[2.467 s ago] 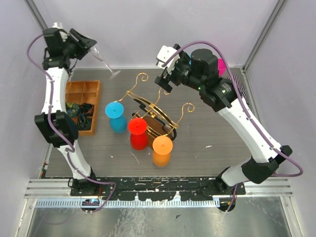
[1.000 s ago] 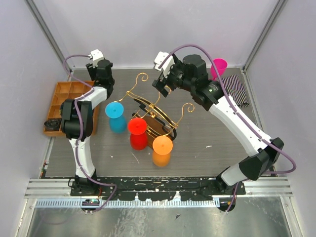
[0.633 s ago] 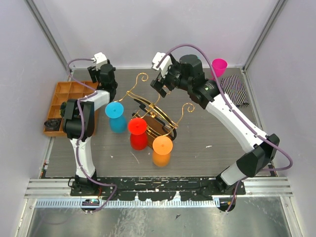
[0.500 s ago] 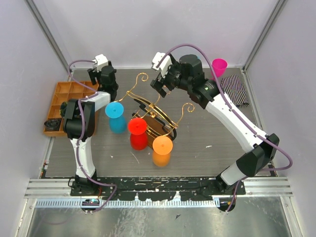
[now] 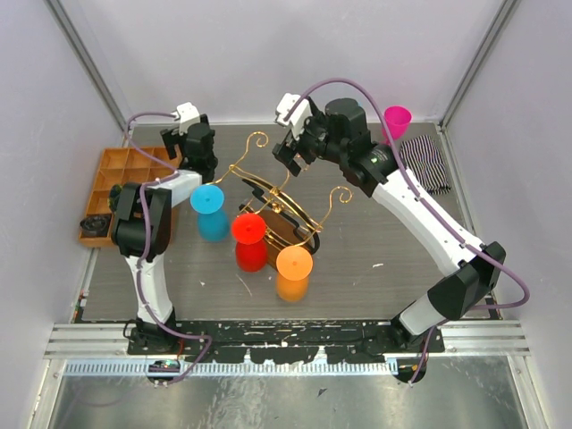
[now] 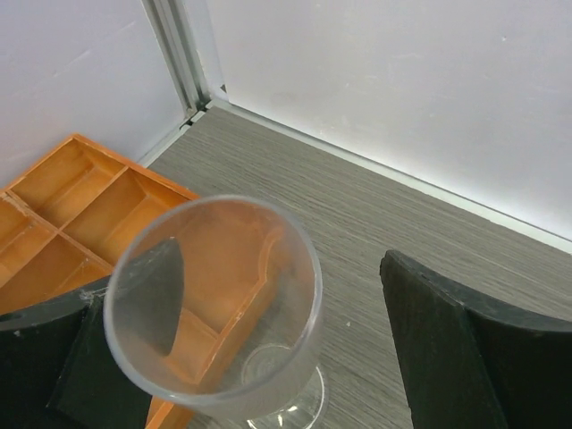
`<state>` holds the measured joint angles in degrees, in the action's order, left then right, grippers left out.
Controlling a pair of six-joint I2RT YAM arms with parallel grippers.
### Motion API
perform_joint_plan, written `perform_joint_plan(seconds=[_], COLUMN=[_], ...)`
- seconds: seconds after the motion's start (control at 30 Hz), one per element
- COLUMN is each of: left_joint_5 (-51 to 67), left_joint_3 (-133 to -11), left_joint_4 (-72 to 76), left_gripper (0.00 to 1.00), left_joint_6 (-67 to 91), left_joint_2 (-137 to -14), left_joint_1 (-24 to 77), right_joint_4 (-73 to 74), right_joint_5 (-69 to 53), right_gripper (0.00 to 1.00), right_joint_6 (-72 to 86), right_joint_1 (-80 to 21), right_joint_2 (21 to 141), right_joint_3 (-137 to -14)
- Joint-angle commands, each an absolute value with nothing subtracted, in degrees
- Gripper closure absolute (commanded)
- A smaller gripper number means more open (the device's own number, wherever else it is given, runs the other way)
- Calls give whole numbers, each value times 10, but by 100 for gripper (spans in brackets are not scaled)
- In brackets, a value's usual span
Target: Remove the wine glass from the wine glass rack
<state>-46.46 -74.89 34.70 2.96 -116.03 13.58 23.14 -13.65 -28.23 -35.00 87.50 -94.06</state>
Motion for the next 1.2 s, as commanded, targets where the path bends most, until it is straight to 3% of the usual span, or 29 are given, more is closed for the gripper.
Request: perform_joint_plan(seconds=[0.0, 0.2, 0.43, 0.73, 0.93, 1.0, 1.17], left_joint_5=[-481, -483, -457, -436, -350, -292, -35], left_joint_3=[-742, -741, -742, -821, -879, -911, -955], left_joint_4=[315, 267, 182, 41, -105, -176, -334], left_gripper=[2, 2, 2, 2, 0, 8, 41], left_joint_6=[74, 80, 126, 135, 185, 228, 360], left_joint_2=[-1104, -1052, -995, -957, -921, -911, -881], left_joint_1=[138, 142, 142, 135, 109, 84, -23], right_joint_4=[215, 314, 406, 398, 379, 375, 360], right_joint_5=[-151, -199, -307, -286, -253, -246, -226], right_gripper=[5, 9, 38, 42, 42, 43, 44], right_joint_6=[-244, -128, 30, 87, 110, 117, 127], right_joint_1=[-346, -347, -364, -426, -426, -426, -426], right_joint_2=[867, 913, 974, 948, 916, 907, 881], right_joint_3=[-979, -1073, -1146, -1117, -1088, -1079, -1054])
